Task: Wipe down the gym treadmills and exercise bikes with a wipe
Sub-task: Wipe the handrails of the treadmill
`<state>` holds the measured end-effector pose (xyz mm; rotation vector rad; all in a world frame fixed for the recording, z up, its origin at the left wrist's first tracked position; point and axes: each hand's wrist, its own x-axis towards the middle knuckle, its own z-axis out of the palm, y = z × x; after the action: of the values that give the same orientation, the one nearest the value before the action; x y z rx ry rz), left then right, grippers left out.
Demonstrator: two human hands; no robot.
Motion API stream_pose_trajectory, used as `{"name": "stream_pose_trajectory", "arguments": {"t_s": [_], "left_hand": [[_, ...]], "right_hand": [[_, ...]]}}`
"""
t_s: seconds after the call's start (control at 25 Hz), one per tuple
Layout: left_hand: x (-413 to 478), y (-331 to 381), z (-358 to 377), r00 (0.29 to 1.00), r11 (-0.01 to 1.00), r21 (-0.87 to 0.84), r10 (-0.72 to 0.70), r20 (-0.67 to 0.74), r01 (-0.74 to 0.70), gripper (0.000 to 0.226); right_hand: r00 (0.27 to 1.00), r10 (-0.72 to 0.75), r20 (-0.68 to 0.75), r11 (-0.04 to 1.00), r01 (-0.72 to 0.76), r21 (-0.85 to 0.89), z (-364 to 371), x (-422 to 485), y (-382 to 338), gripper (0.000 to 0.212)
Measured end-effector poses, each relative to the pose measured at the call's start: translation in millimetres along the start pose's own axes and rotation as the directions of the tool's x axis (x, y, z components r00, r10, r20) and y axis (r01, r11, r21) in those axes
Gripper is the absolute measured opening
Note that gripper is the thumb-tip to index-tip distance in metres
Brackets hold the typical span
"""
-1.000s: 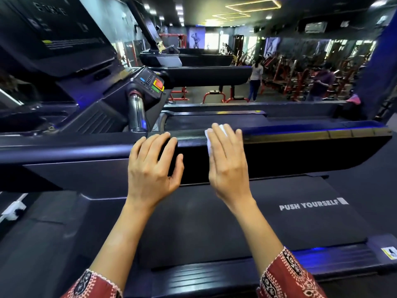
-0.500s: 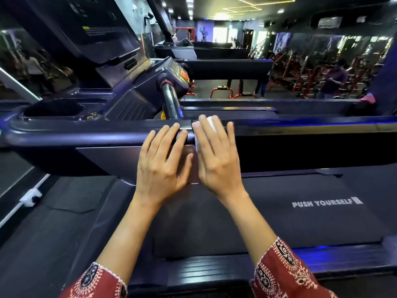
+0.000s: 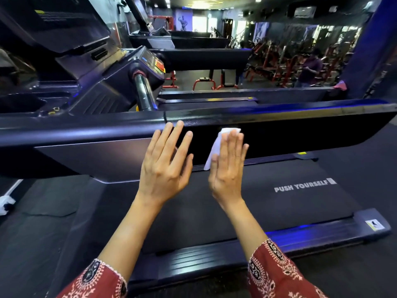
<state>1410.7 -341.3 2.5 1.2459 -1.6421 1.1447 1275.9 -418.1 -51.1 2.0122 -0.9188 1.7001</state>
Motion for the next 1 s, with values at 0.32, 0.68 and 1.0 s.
{"name": "stream_pose_trajectory", "arguments": {"t_s": [0.32,0.68,1.0], "left_hand": [[21,47,32,1.000,1.000,-0.022,0.000,-0.004,0.000,0.041],[65,114,72,1.000,0.999,-0.044,0.022,0.007,-0.022,0.041],[113,181,114,1.000,0.997,-0.080,0.013,0.000,-0.013,0.032]], "right_hand": [[1.000,0.013,0.010,1.000,-0.013,-0.009,-34,15,57,0.054],[0.997,-0.068,0.027,0.998,0.068,-0.008,-79,34,152,0.051],[0.999,-0.013,-0.044,1.000,0.012,-0.019,-114,55,234,0.036]]}}
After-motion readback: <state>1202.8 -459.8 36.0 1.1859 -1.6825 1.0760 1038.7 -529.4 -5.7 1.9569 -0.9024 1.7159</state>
